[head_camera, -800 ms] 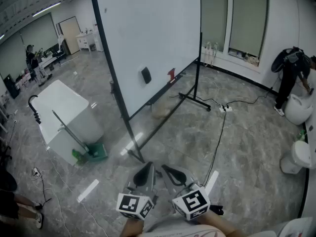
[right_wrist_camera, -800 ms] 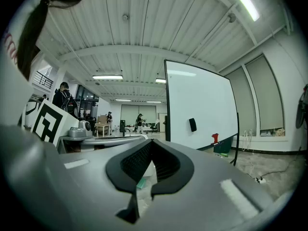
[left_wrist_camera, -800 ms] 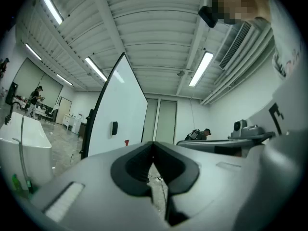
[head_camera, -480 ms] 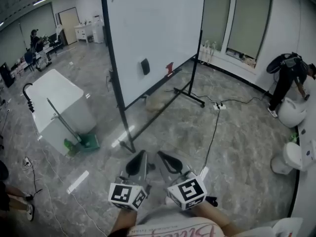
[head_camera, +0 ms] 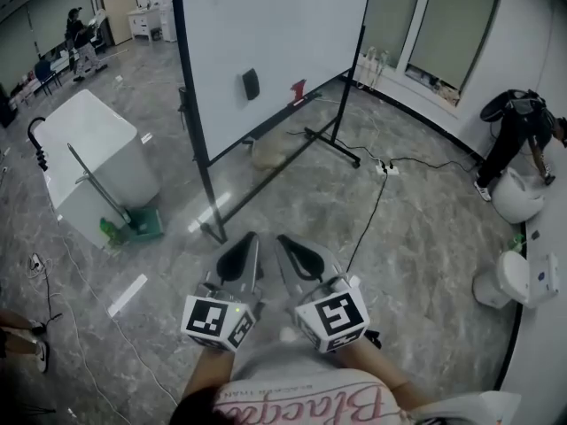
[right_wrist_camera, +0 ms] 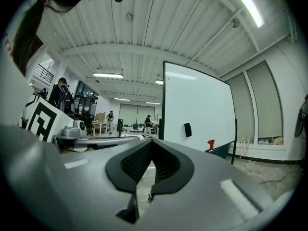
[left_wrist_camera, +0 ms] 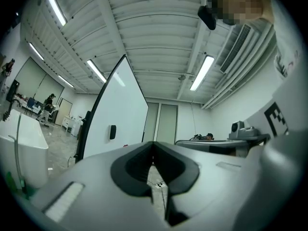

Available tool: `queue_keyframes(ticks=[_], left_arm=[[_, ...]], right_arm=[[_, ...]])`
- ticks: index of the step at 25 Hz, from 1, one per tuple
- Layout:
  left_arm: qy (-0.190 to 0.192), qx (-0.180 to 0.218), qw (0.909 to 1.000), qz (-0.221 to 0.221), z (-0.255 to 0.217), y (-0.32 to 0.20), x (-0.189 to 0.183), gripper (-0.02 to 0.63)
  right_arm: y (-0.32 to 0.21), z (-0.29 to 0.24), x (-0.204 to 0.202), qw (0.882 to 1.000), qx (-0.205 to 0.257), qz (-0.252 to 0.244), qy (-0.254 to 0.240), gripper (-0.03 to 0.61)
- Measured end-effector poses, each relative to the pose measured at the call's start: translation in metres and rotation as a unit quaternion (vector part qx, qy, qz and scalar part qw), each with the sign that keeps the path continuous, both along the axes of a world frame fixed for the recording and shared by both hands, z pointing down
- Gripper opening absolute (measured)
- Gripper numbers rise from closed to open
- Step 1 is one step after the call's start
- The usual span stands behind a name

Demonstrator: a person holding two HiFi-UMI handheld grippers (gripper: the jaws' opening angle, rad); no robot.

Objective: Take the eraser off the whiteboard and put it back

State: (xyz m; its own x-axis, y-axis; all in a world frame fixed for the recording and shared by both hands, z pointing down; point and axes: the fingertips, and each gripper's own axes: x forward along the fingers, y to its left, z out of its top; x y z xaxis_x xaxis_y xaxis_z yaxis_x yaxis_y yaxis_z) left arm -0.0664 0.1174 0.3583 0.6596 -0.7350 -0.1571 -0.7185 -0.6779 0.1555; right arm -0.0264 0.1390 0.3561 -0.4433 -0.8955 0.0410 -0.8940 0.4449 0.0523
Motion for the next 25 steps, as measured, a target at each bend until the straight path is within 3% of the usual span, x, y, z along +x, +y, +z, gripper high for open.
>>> queue_keyframes(ticks=[13, 25], left_arm=[[-0.008, -0.008, 0.9987, -0.050, 0.002, -0.053, 0.046, 0.000], [-0.032, -0.030, 0.9987, -0.027, 0.012, -0.126, 0.066, 0.000]], right_arm=[[-0.067, 0.001, 0.047, 0.998, -0.012, -0.049, -0.026, 0.002], [-0.138, 0.018, 0.065, 0.997, -0.041, -0.048, -0.044, 0.002]])
